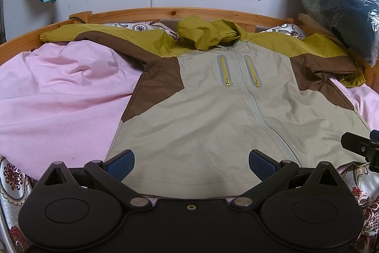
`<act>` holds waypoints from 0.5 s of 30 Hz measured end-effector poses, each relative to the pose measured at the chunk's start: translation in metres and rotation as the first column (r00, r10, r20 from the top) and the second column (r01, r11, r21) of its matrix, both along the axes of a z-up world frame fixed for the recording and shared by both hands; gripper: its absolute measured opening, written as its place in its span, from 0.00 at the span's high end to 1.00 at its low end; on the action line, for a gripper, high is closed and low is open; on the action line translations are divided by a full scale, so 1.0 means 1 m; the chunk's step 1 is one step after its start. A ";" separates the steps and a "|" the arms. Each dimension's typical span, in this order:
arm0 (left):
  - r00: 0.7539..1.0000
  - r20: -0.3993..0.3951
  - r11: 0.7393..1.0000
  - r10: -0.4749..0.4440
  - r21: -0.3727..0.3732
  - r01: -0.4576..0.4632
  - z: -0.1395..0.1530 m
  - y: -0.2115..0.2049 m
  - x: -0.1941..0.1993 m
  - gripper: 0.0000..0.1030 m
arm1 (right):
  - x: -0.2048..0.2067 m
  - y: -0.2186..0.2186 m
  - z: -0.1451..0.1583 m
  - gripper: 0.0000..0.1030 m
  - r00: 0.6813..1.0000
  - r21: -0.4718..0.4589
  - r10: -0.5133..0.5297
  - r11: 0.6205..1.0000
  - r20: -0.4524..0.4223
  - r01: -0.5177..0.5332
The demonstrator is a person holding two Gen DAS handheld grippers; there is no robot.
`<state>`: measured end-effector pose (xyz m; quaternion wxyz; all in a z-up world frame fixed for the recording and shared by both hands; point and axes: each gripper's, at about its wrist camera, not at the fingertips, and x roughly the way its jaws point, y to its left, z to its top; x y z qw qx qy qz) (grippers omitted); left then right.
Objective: Fold large clothes
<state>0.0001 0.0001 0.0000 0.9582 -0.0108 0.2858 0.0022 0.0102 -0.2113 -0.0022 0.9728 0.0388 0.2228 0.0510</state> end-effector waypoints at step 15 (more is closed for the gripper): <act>1.000 -0.003 1.000 0.001 -0.003 -0.001 0.001 0.001 0.000 0.01 | 0.001 0.001 -0.001 0.00 1.000 0.001 -0.001 1.000 -0.002 0.001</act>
